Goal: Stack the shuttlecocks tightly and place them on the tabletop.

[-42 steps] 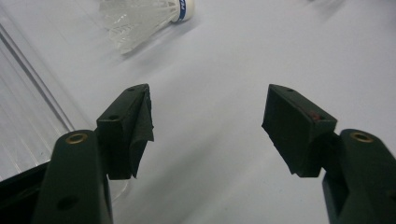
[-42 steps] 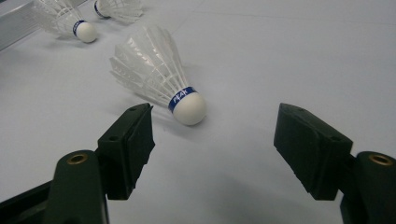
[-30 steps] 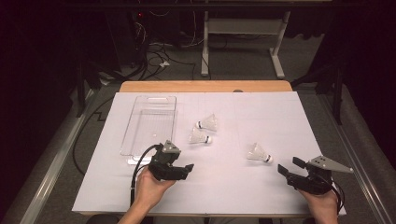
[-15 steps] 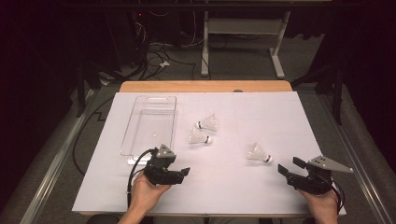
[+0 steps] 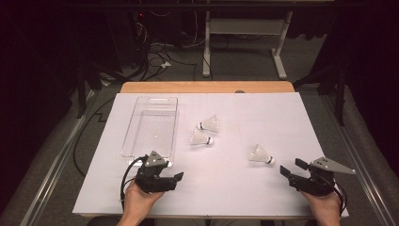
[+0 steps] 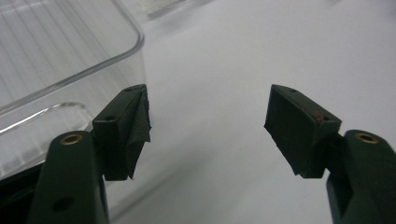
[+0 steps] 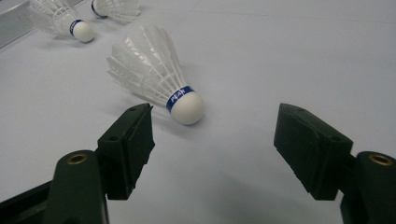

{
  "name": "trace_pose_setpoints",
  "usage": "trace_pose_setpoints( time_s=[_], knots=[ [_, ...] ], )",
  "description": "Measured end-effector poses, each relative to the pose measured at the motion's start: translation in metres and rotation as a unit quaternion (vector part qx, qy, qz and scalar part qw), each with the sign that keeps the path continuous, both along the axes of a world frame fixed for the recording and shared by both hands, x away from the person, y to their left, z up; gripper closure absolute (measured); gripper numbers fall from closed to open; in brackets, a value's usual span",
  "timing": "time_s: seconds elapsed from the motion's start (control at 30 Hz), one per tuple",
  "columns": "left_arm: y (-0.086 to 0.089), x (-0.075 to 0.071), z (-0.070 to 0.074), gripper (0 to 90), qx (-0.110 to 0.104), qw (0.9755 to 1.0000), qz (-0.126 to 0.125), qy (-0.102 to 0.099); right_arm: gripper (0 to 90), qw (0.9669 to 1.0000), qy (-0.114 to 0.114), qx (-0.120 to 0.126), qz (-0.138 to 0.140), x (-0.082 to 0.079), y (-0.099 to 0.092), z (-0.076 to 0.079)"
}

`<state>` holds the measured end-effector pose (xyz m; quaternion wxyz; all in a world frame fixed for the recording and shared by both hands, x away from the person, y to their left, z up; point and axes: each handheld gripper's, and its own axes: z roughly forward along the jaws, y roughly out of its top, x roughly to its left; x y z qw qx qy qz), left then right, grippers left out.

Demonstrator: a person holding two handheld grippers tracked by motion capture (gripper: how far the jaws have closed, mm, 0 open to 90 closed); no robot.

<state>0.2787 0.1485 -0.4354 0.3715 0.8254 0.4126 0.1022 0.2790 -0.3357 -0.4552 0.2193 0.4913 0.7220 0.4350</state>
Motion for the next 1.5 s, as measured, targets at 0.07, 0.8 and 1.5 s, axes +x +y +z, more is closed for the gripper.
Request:
trace_pose_setpoints(
  time_s=[0.07,0.8,1.5],
  knots=[
    [0.004,-0.002,-0.001,31.9,0.0,1.0,0.004,-0.002,28.7,1.0,-0.001,0.001,0.0,0.0,0.0,0.0],
    [0.043,-0.011,-0.002,32.5,-0.008,0.9985,0.053,-0.012,28.8,1.0,0.001,-0.003,0.0,0.0,0.0,0.0],
    [0.077,-0.015,-0.004,33.6,-0.011,0.9927,0.116,-0.031,28.8,1.0,-0.001,-0.002,-0.004,0.0,0.0,0.0]
  ],
)
